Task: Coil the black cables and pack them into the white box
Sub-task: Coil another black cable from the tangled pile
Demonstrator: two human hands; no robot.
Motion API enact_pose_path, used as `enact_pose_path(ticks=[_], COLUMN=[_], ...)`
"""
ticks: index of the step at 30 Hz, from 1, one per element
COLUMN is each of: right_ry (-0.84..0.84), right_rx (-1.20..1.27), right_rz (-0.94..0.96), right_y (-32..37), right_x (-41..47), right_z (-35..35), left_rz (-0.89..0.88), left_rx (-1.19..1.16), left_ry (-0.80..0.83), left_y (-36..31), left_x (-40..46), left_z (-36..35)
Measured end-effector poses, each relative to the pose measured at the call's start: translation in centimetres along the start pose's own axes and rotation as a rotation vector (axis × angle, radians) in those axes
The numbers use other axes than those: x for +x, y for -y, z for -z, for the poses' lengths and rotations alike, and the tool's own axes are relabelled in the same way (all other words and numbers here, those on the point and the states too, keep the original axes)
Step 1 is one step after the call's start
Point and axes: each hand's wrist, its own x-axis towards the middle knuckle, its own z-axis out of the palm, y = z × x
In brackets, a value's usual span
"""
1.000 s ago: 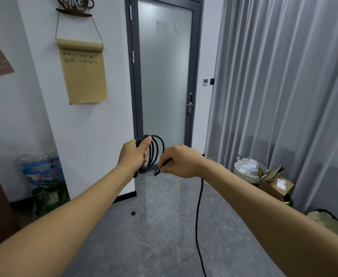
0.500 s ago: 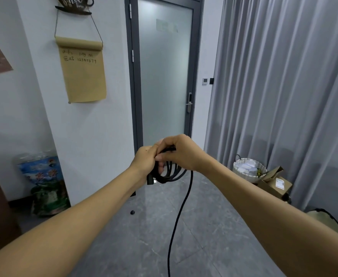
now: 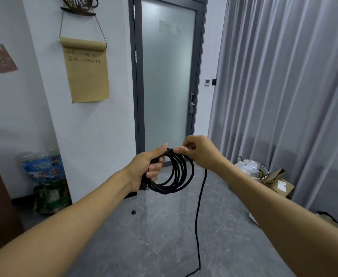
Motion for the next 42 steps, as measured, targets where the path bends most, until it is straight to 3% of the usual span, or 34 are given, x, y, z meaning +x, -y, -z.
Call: enact_pose_path(ticks=[6, 11, 14, 17, 19, 25, 28, 33, 42], right_ry=[-0.022, 0.164, 0.195, 0.108, 0.045, -0.105, -0.123, -0.140, -0.091], right_rx=[0.172, 0.370, 0.494, 0.561, 0.556, 0.469, 0.397, 0.322, 0.429], right_rz=[0.020, -0.105, -0.135, -0.100, -0.084, -0.057, -0.056, -0.047, -0.044], right_y=[0.7, 0.7, 1.0, 1.2, 1.2, 0.5, 0.2, -0.3, -0.6], right_x=[-0.3, -2.1, -2.4, -2.2, -2.0, -1.7, -1.6, -1.6, -1.7], right_z=[-0.9, -1.6, -1.9, -2.1, -2.1, -2.5, -2.4, -2.1, -2.1], left_rz=[-0.059, -0.091, -0.051, -0.039, -0.067, -0.143, -0.128, 0.012, -0.027], left_rx=[-0.159, -0.250, -0.335, -0.443, -0.413, -0.116, -0.023, 0.028, -0.166], left_ry=[0.039, 0.012, 0.159, 0.367, 0.316, -0.061, -0.135, -0.107, 0.076], left_y=[0.7, 0.6, 0.6, 0.5, 0.5, 0.0, -0.3, -0.7, -0.3], left_x=[0.0, 0.2, 0.2, 0.3, 0.4, 0.8, 1.1, 1.0, 0.4], left_z=[0.0, 0.2, 0.2, 0.0, -0.4, -2.4, -2.4, -2.1, -1.9])
